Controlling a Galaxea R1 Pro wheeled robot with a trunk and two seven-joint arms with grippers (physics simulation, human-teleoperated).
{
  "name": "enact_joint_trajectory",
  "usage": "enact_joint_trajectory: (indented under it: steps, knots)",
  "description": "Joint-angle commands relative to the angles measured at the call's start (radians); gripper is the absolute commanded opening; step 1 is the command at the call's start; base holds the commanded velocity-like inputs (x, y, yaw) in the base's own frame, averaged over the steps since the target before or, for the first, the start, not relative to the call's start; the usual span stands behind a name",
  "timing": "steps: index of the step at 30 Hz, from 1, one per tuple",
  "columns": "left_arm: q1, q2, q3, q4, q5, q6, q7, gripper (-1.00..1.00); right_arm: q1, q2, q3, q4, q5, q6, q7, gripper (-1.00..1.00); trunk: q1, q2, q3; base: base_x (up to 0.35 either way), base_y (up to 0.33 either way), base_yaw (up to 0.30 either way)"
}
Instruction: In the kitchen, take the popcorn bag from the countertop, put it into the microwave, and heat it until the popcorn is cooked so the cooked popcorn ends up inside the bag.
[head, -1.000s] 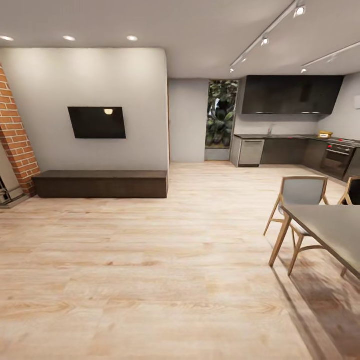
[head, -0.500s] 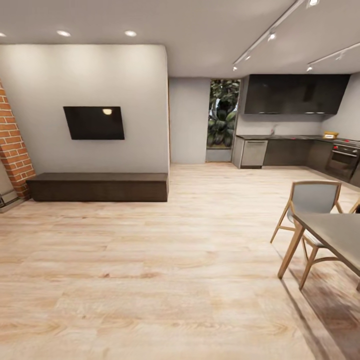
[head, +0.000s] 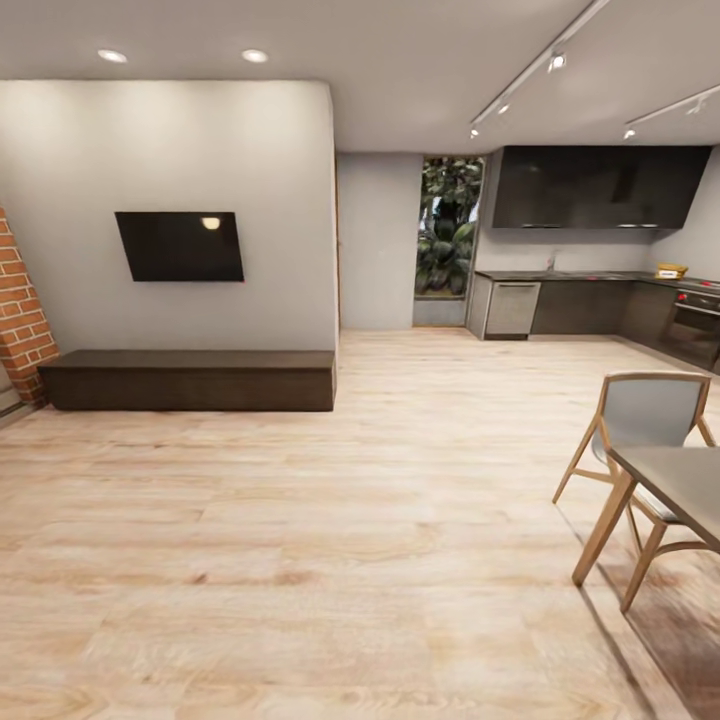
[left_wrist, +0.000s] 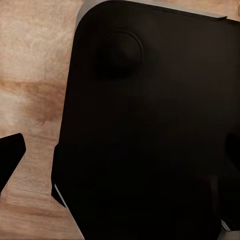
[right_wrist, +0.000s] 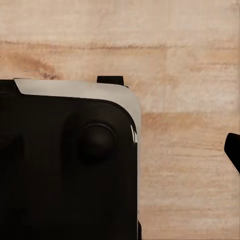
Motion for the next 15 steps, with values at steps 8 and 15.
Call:
enact_joint_trajectory:
  steps: [8, 15]
  knots:
    - [0.000, 0.000, 0.004, -0.001, 0.001, 0.001, 0.000, 1.00, -0.001, 0.000, 0.001, 0.001, 0.000, -0.003, -0.001, 1.00, 0.001, 0.000, -0.001, 0.343, 0.000, 0.000]
    - [0.000, 0.000, -0.001, -0.001, 0.000, 0.008, 0.000, 1.00, -0.001, 0.000, 0.001, 0.001, 0.000, -0.003, 0.000, 1.00, 0.001, 0.000, -0.001, 0.343, 0.000, 0.000]
